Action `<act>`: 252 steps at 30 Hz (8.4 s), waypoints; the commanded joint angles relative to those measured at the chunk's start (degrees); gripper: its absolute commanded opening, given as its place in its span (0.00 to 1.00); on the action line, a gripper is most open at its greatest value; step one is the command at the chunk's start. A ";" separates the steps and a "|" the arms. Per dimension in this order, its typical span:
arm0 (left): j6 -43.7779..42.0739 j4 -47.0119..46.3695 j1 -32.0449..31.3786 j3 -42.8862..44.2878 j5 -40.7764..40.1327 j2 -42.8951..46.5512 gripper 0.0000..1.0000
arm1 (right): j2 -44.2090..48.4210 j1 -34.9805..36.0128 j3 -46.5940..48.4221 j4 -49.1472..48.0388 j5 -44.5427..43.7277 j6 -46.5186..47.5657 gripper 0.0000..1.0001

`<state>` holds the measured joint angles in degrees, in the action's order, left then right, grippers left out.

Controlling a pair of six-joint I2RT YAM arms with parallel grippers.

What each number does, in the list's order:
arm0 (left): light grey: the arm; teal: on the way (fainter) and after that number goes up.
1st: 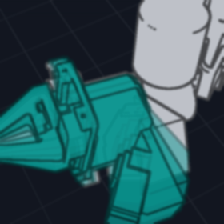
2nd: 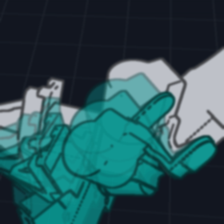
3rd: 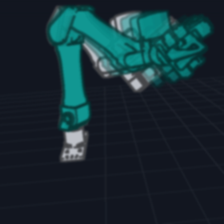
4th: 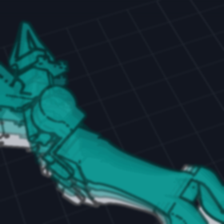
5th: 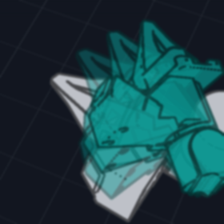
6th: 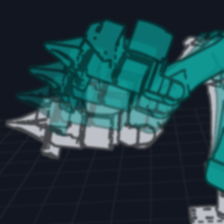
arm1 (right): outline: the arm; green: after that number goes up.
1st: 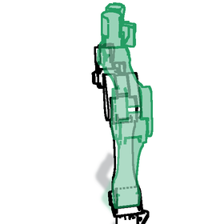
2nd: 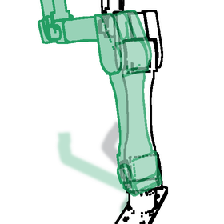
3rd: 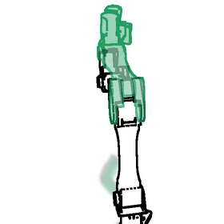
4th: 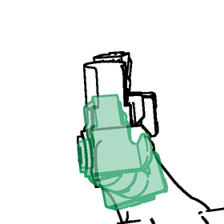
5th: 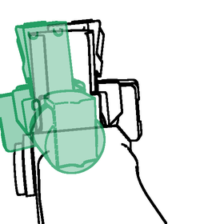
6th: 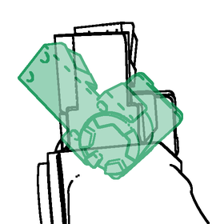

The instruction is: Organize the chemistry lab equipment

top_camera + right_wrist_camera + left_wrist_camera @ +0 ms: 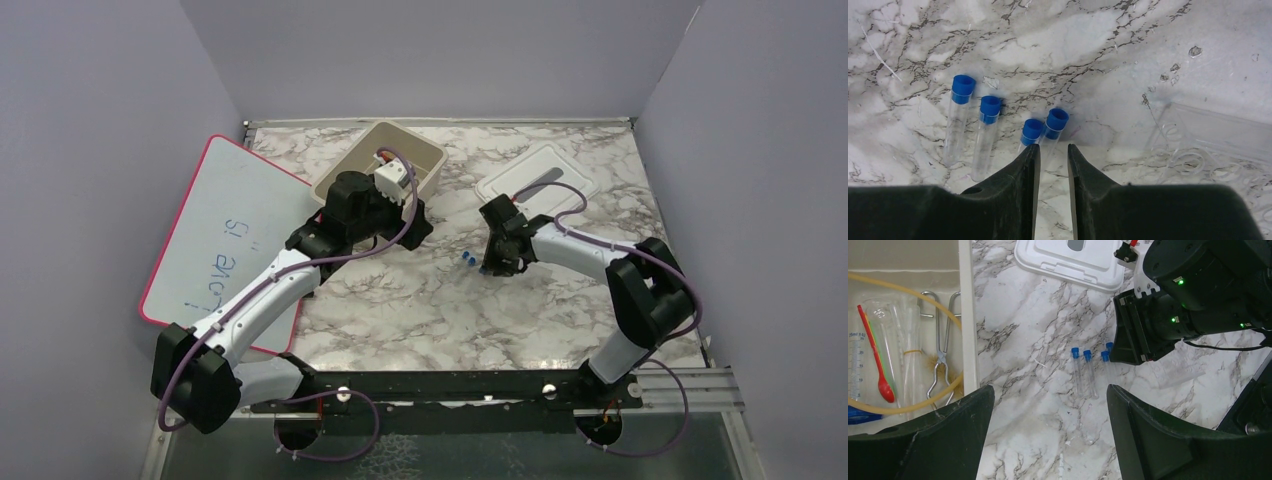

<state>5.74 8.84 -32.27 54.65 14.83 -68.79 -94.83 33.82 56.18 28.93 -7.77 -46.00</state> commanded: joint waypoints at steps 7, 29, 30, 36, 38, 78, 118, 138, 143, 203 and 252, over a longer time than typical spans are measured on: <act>0.58 -1.10 -0.16 0.37 2.25 -0.94 0.85 | -3.59 0.57 1.67 0.18 -0.31 -0.19 0.33; 21.90 -20.54 -0.71 -8.56 11.70 -1.96 0.91 | 20.44 0.59 -5.69 -13.45 -2.80 3.43 0.17; 24.16 -23.84 -1.17 -9.48 12.76 -2.19 0.88 | 22.95 0.59 -6.49 -14.90 -2.04 3.46 0.18; 31.09 -32.03 -6.87 -8.87 12.53 -5.28 0.79 | 33.65 0.60 -9.85 -21.97 3.39 1.53 0.19; 32.87 -33.89 -8.70 -8.25 11.62 -6.48 0.77 | 35.64 0.58 -10.22 -23.02 5.15 0.04 0.19; 20.26 -18.42 -10.91 -3.73 -4.44 -11.44 0.15 | 34.03 -13.00 -7.42 13.47 -11.39 -0.88 0.69; 18.26 -25.10 -11.00 -4.70 8.13 -13.26 0.18 | 26.21 -15.72 -5.46 -4.47 19.75 19.20 0.70; 14.48 -26.16 -11.15 -5.87 10.45 -11.45 0.18 | 20.88 -15.63 3.91 -9.65 48.05 8.25 0.52; 14.39 -26.25 -11.39 -5.96 11.14 -11.53 0.18 | 19.43 -15.58 3.83 -11.21 48.79 7.82 0.48; 11.85 -10.09 -10.71 -4.85 -12.52 -3.41 0.70 | 19.15 2.52 -2.98 -16.09 -20.94 22.77 0.19; 18.13 -8.56 -10.57 -8.46 -18.58 0.87 0.69 | 19.78 6.33 -23.15 -42.77 -23.22 26.24 0.18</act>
<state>20.36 1.78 -43.09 48.05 -4.19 -70.76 -77.08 39.81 35.46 -8.23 -31.77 -21.67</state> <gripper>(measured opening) 0.693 0.201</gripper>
